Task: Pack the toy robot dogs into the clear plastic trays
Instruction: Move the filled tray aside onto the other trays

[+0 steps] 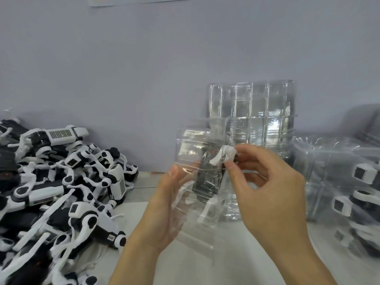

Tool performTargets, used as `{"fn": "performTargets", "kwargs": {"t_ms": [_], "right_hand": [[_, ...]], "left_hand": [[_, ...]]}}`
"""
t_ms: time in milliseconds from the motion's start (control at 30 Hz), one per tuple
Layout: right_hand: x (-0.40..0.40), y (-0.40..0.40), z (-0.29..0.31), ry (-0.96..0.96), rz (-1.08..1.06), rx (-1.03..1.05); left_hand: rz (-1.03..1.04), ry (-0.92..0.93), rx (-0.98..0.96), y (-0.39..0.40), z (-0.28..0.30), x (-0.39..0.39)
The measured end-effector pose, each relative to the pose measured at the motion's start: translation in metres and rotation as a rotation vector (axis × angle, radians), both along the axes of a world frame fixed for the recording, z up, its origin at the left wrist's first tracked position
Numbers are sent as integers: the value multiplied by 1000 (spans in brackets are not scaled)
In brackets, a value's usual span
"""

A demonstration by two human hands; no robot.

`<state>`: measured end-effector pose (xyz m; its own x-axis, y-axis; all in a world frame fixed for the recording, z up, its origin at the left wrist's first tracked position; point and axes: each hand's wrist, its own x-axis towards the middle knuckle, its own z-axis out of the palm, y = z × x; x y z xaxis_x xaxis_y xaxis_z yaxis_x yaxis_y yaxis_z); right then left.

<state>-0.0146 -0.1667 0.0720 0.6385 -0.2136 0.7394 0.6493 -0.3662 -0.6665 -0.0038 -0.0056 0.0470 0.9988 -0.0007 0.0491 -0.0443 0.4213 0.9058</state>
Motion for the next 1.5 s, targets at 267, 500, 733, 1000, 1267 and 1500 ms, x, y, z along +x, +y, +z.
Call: {"fn": "performTargets", "kwargs": {"t_ms": [267,500,733,1000,1267,1500], "right_hand": [[1,0,-1,15,-2,18],[3,0,-3,35,15,63],[5,-2,-7,203,142,196],[9,-5,-18,563,312,-59],[8,-2,-21,628,377,-65],[10,0,-25,611,362,-32]], "left_hand": [[-30,-1,34,0,3,-1],[-110,-95,66,0,1,0],[-95,-211,169,3,2,3],[-59,-166,74,7,2,6],[-9,-223,167,5,11,4],[6,-172,254,5,14,4]]}}
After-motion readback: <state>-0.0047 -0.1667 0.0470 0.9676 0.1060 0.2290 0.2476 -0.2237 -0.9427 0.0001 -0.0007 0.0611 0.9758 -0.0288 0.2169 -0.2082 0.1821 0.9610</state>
